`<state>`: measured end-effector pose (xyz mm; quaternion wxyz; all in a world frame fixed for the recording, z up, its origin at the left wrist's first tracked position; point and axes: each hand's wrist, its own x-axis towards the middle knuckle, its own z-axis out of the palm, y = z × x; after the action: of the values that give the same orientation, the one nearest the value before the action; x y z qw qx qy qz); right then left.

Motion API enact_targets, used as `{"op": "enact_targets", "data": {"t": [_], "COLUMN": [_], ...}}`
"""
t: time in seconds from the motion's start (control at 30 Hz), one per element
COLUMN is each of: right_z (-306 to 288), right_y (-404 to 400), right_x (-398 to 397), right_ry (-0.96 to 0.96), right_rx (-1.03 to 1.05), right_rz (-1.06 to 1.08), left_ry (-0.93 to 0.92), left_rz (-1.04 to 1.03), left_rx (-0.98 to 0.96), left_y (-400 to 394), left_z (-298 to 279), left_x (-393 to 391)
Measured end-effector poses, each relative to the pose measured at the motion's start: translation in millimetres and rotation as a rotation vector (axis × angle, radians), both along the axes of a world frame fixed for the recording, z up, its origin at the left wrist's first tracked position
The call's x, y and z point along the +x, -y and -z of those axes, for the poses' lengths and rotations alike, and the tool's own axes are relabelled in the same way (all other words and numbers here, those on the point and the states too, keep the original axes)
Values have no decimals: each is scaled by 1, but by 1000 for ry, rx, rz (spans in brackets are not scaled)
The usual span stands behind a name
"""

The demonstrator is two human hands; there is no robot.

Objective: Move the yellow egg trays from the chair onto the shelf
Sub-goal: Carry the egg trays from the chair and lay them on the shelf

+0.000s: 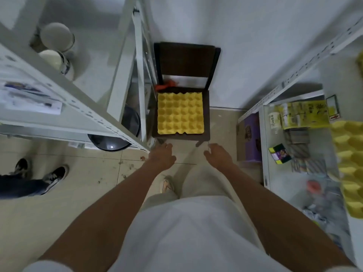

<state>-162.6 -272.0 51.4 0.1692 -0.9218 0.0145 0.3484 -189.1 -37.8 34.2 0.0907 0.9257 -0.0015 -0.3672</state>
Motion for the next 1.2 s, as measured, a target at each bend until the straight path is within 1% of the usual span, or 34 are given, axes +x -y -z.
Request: {"op": "enact_targets", "data": {"t": [0.1,0.23,0.33,0.43,0.5,0.67,0.73,0.87,1.0,1.1,1.2], "right_z": [8,33,54,86,112,190,218,268,304,319,324], "right_y": [-8,-10,-8,-4,0,12,12,9,-4,-9,-6], "right_x": [36,91,132,173,196,241,264,297,306,303,301], "right_ry": [-30,-94,-212,-291,-319,-394,-383,-284,-323,-201,-108], "right_rx": [16,44,74,75,63,-20,-52,-118,-163,-268,-291], "right_rz": [35,38,64,100,127,139,153,116,36,5,-59], "left_ry": [-57,-138,-201,-289,-295,-285,-245,-172,-109,-54,-29], "left_rz": [20,-62,-180,-220,-312,-678,-739,-667,-712,-672,-700], "left_rx": [3,-18,-50,-26,-38,-68,-66,-30,64,107,162], "left_y": [-7,-7,-6,-12,-18,-29,-34,-45,-57,-62,-71], "left_z": [18,46,55,75,100,163,186,227,257,270,279], "left_x": [15,46,69,96,122,189,209,245,266,259,250]}}
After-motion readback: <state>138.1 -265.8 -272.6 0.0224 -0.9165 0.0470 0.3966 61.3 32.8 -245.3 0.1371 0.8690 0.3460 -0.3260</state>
